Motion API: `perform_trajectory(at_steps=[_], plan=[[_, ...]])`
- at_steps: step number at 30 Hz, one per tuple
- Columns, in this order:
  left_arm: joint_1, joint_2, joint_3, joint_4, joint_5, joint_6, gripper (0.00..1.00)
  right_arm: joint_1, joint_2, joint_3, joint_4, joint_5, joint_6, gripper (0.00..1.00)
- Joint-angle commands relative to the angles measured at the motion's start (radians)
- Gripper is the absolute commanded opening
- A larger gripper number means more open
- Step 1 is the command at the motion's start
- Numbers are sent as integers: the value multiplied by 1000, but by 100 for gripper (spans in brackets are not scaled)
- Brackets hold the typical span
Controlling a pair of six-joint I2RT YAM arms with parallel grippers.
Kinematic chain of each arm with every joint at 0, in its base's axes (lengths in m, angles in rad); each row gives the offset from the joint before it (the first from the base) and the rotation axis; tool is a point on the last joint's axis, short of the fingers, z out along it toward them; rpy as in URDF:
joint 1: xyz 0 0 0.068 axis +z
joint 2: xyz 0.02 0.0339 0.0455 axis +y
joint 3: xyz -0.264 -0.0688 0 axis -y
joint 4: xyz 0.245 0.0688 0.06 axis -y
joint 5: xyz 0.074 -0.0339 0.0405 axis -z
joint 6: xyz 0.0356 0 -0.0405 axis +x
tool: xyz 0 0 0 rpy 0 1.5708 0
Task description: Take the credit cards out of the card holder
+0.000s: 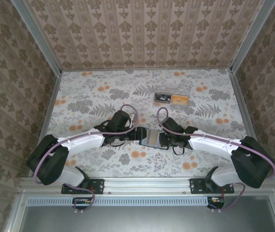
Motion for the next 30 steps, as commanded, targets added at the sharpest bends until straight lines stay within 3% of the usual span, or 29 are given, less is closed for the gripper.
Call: perform_trajectory(at_steps=[1, 10, 17, 24, 30], plan=[[-12, 29, 36, 51, 39, -12, 66, -5, 41, -32, 19, 32, 14, 17], [-37, 125, 79, 92, 84, -27, 53, -8, 83, -49, 53, 26, 17, 16], [-48, 171, 93, 114, 97, -39, 52, -7, 57, -44, 39, 28, 25, 16], [-53, 169, 98, 98, 86, -30, 52, -17, -101, -29, -77, 74, 24, 27], [-59, 178, 104, 96, 83, -29, 52, -70, -127, -65, -90, 57, 18, 30]])
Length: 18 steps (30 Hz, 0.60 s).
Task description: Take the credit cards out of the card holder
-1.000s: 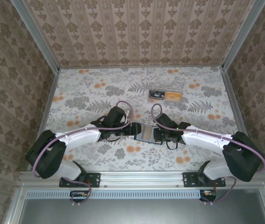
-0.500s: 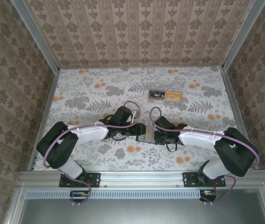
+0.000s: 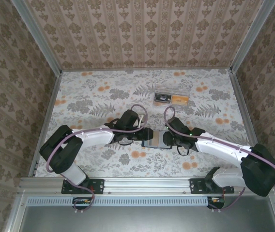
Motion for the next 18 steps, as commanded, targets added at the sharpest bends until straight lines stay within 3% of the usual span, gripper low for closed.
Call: perform_trajectory(at_steps=[1, 18], plan=[[-7, 18, 27, 7, 7, 2, 52, -29, 0, -37, -34, -2, -1, 30], [-17, 68, 52, -4, 16, 0, 52, -34, 94, -67, 34, -28, 4, 27]])
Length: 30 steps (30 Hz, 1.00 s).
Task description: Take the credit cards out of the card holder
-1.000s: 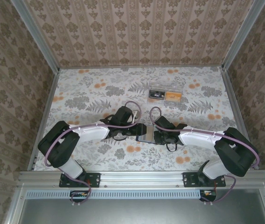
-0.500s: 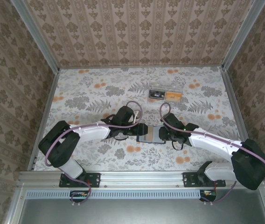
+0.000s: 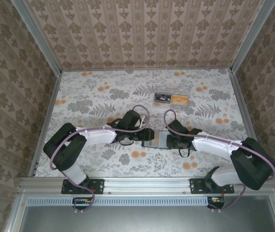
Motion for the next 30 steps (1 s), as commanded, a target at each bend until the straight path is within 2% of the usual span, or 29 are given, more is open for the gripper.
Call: perform_trajectory(at_steps=[1, 12, 25, 30], plan=[[-9, 23, 33, -7, 13, 0, 52, -3, 2, -15, 8, -12, 4, 27], [-16, 35, 37, -58, -32, 0, 52, -3, -2, -17, 10, -17, 5, 27], [-26, 81, 38, -14, 4, -8, 52, -3, 2, -21, 20, -24, 8, 27], [-28, 80, 39, 10, 27, -7, 57, -3, 8, -24, 26, -29, 12, 27]])
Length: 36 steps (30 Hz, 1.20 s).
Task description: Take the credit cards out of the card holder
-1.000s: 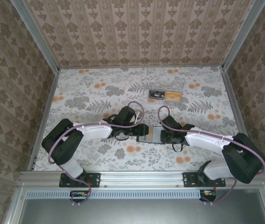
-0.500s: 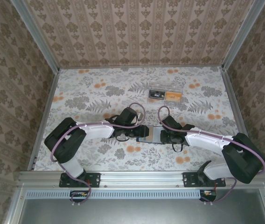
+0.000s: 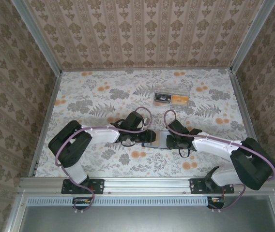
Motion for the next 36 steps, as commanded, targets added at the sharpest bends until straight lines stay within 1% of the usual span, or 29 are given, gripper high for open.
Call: perform_trajectory(at_steps=[1, 11, 22, 27, 32, 33, 35, 36], plan=[[-12, 19, 18, 20, 33, -9, 58, -3, 9, -17, 12, -23, 12, 27], [-18, 36, 15, 69, 67, -24, 72, -3, 16, -18, 14, -23, 14, 27], [-18, 17, 2, 130, 106, -43, 75, -3, 18, -20, 12, -23, 15, 27], [-17, -9, 2, 132, 111, -43, 75, -3, 19, -18, 13, -23, 14, 27], [-17, -4, 12, 122, 111, -36, 76, -3, 23, -18, 15, -22, 17, 27], [-17, -1, 11, 122, 112, -36, 78, -3, 23, -19, 15, -23, 17, 27], [-17, 6, 10, 134, 116, -38, 86, -3, 23, -19, 13, -24, 17, 27], [-18, 7, 9, 137, 119, -39, 87, -3, 23, -20, 12, -24, 17, 27]])
